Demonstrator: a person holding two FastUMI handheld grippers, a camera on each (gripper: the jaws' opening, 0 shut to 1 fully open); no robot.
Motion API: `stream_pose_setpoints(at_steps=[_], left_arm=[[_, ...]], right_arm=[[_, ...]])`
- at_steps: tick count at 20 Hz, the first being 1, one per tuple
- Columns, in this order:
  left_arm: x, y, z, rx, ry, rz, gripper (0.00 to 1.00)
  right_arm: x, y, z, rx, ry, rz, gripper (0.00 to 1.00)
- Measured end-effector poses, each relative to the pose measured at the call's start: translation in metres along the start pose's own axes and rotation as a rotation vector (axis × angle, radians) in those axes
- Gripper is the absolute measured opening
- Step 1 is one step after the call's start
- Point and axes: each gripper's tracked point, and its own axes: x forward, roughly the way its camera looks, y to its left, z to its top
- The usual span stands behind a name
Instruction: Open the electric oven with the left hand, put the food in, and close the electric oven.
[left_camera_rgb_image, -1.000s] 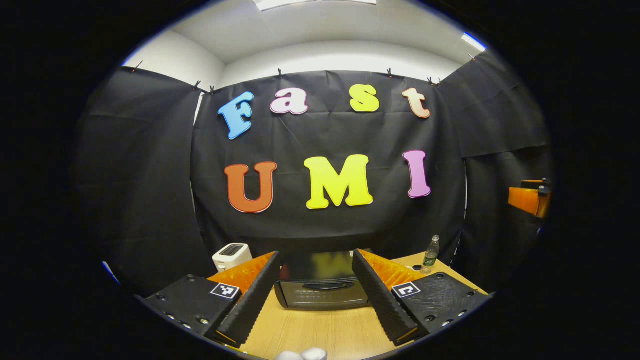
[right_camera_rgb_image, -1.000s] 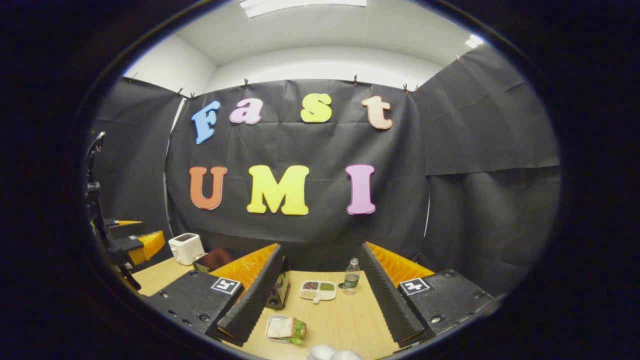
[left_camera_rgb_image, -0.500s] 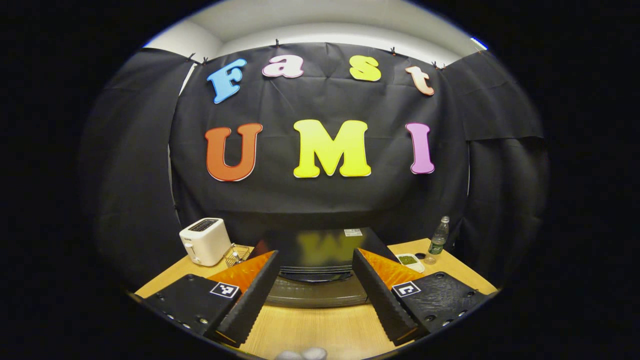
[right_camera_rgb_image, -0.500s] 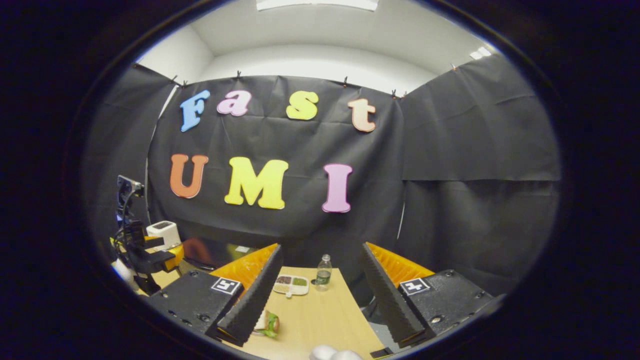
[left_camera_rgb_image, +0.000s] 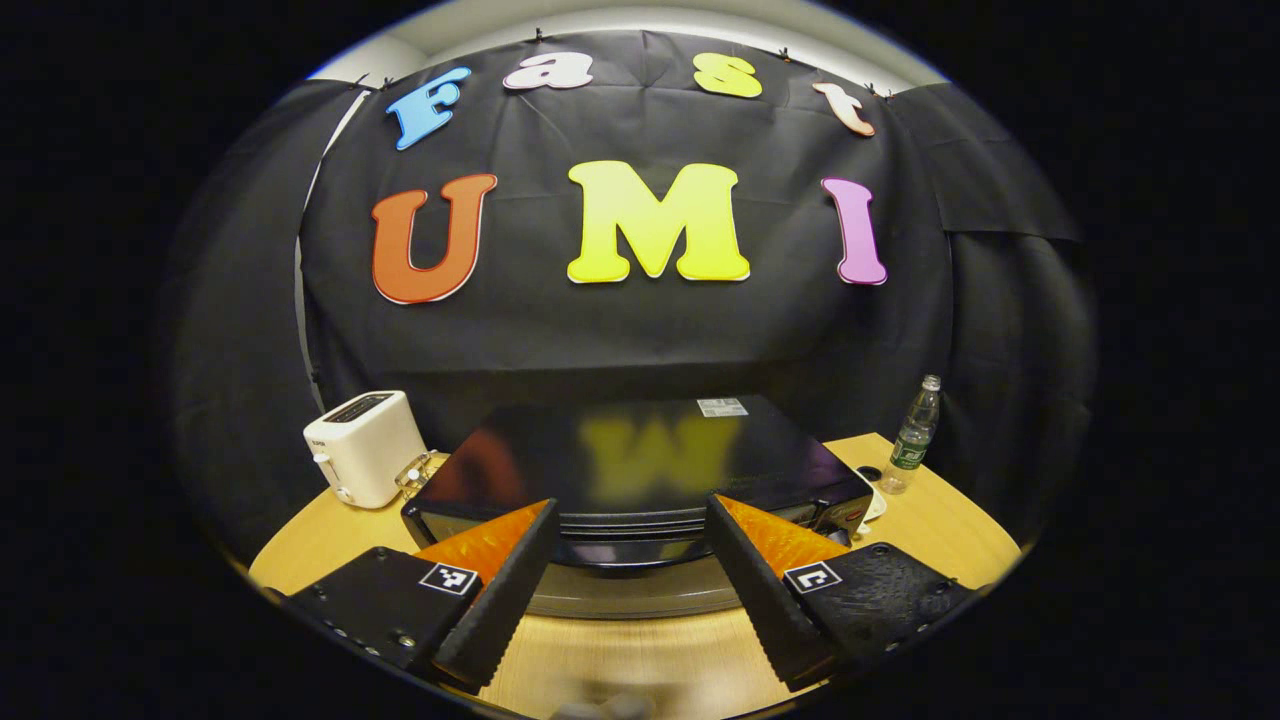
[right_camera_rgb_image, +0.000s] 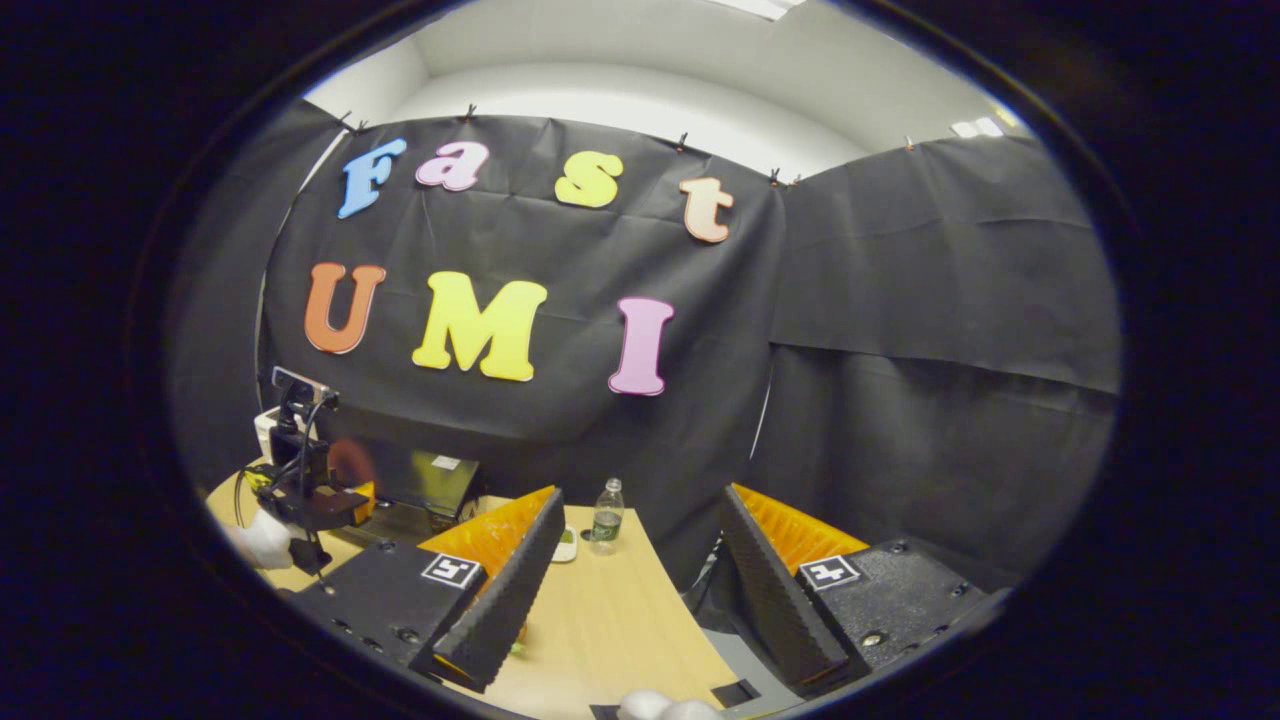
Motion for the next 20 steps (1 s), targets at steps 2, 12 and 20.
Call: stream_pose_setpoints(at_steps=[2, 12, 20], left_arm=[[0.004, 0.002, -0.011, -0.003, 0.031, 0.003, 0.95], [-0.001, 0.005, -0.016, 0.007, 0.039, 0.007, 0.99], [-0.03, 0.003, -0.032, 0.013, 0.042, 0.007, 0.99]], right_arm=[[0.0, 0.006, 0.003, -0.001, -0.001, 0.001, 1.0], [-0.009, 0.021, 0.001, -0.02, -0.005, 0.028, 1.0], [-0.02, 0.018, -0.014, -0.01, 0.016, 0.054, 1.0]])
